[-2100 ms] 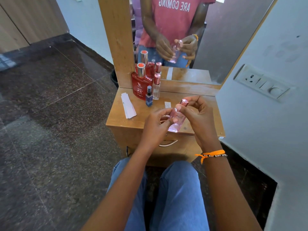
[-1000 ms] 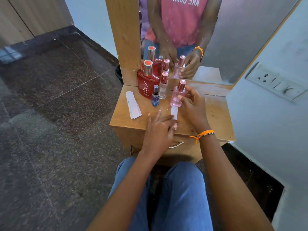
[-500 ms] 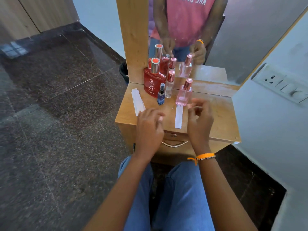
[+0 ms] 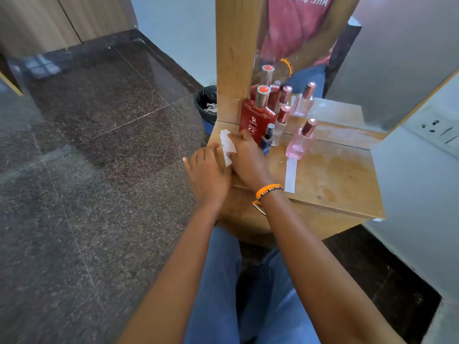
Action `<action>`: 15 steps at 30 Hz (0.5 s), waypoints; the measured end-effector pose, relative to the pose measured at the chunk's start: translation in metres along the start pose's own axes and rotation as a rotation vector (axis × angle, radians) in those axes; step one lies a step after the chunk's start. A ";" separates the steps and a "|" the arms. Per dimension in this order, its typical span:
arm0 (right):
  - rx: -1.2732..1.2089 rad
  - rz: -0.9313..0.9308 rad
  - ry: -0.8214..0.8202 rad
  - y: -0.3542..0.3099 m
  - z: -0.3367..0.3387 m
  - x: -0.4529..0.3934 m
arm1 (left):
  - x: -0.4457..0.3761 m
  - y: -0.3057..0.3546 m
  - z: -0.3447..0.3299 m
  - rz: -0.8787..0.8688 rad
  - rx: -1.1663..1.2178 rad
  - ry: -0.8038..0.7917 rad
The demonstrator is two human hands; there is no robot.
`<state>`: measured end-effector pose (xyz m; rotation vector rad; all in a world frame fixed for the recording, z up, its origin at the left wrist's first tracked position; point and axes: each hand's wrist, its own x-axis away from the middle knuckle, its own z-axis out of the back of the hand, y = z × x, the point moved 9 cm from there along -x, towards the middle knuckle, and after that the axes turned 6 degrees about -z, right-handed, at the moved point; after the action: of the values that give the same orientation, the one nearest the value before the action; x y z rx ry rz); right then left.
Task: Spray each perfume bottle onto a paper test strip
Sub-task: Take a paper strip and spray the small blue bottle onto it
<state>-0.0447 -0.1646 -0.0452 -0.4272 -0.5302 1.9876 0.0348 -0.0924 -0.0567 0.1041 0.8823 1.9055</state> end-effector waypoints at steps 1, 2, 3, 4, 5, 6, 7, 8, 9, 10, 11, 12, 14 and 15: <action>0.070 -0.013 -0.039 0.002 -0.005 -0.004 | 0.000 -0.003 -0.001 0.013 0.017 -0.002; 0.141 -0.017 -0.070 0.003 -0.009 -0.007 | 0.001 -0.005 -0.002 0.026 0.038 -0.002; 0.202 -0.008 -0.089 0.002 -0.011 -0.009 | 0.001 -0.006 -0.002 0.033 0.048 -0.002; 0.247 0.004 -0.100 0.001 -0.012 -0.011 | 0.002 -0.007 -0.003 0.035 0.046 -0.003; 0.275 0.012 -0.106 0.000 -0.011 -0.011 | 0.002 -0.008 -0.003 0.033 0.040 -0.004; 0.291 0.008 -0.115 0.001 -0.012 -0.013 | 0.002 -0.008 -0.003 0.031 0.036 -0.007; 0.294 -0.003 -0.124 0.002 -0.012 -0.013 | 0.002 -0.008 -0.004 0.032 0.036 -0.013; 0.280 -0.016 -0.135 0.004 -0.014 -0.014 | 0.001 -0.008 -0.004 0.033 0.036 -0.019; 0.235 -0.027 -0.135 0.005 -0.015 -0.013 | 0.000 -0.009 -0.005 0.036 0.036 -0.028; 0.167 -0.039 -0.126 0.006 -0.015 -0.014 | 0.000 -0.009 -0.005 0.039 0.037 -0.034; 0.090 -0.050 -0.114 0.006 -0.013 -0.013 | 0.000 -0.009 -0.005 0.041 0.039 -0.038; 0.032 -0.061 -0.094 0.007 -0.012 -0.013 | 0.000 -0.008 -0.004 0.042 0.040 -0.039; -0.005 -0.082 -0.048 0.007 -0.005 -0.010 | 0.000 -0.006 -0.003 0.039 0.040 -0.040; -0.017 -0.083 -0.021 0.006 -0.001 -0.008 | 0.001 -0.005 -0.002 0.039 0.042 -0.037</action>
<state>-0.0452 -0.1737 -0.0491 -0.3889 -0.5695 1.9107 0.0376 -0.0916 -0.0610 0.1833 0.9017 1.9157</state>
